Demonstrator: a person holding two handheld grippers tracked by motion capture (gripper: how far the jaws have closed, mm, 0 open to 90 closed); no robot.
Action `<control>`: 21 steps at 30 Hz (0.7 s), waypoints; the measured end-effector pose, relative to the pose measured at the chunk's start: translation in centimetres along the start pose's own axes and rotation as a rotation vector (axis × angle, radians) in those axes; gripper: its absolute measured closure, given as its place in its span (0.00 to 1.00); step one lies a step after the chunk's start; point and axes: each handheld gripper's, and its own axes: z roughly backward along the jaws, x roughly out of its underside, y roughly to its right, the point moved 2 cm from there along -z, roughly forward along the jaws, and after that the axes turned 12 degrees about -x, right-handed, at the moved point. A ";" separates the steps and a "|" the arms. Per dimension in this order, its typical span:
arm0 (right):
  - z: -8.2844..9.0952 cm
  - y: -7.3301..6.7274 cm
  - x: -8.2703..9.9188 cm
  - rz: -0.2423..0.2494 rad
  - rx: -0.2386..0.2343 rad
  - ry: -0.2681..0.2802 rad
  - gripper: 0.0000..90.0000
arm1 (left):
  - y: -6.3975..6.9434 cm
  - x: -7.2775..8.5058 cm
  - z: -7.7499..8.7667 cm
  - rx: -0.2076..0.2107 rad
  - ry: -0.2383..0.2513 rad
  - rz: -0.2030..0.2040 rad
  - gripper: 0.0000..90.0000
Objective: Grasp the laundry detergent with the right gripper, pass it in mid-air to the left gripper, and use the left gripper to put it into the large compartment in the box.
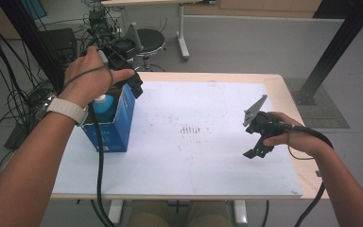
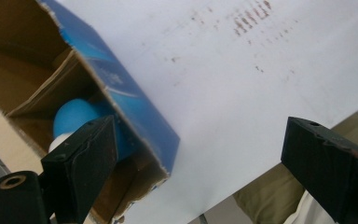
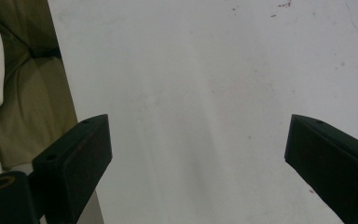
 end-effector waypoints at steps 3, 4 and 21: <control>0.0 0.0 0.2 -0.006 0.003 -0.001 0.08 | 0.8 -0.4 0.2 0.008 0.006 -0.039 0.12; 0.0 -0.1 0.2 -0.008 0.003 -0.001 0.08 | 1.0 -0.6 0.2 0.013 0.008 -0.055 0.12; 0.0 -0.3 0.2 -0.021 0.003 -0.005 0.08 | 5.0 -1.9 -0.7 0.067 0.050 -0.278 0.12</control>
